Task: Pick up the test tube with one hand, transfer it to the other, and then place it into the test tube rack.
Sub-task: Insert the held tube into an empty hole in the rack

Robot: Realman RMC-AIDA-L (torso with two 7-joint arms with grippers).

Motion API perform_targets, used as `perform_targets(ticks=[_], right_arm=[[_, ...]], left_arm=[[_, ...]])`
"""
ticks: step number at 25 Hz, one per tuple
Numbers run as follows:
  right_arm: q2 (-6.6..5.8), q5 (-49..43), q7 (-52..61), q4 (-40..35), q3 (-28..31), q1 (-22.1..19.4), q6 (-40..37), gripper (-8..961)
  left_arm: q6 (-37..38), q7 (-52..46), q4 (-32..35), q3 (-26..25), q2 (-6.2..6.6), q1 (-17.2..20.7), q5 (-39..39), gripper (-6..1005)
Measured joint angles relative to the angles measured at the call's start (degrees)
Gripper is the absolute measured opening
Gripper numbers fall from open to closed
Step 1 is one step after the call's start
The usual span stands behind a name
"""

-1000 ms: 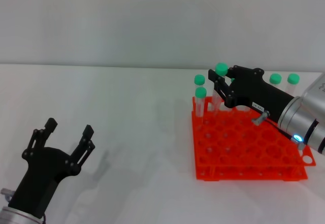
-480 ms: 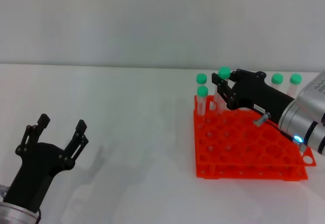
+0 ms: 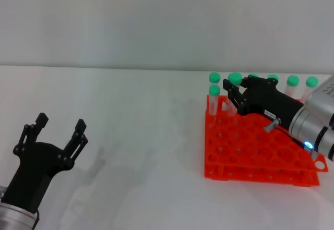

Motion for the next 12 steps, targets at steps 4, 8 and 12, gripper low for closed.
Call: perform_targets(ticks=[4,8,12], right_arm=[[0.0,0.0,0.3,0.0,-0.4,0.1,1.1,216],[0.0,0.0,0.4,0.0,-1.2,0.3,2.2,217],[0.0,-0.1,0.3,-0.2,-1.6,0.3,2.4,218]], left_arm=[[0.0,0.0,-0.1,0.0,0.0,-0.2,0.0,862],[0.0,0.0,-0.1,-0.1,0.0,-0.4,0.0,862],[0.0,0.0,-0.1,-0.1,0.0,-0.5,0.0,862]])
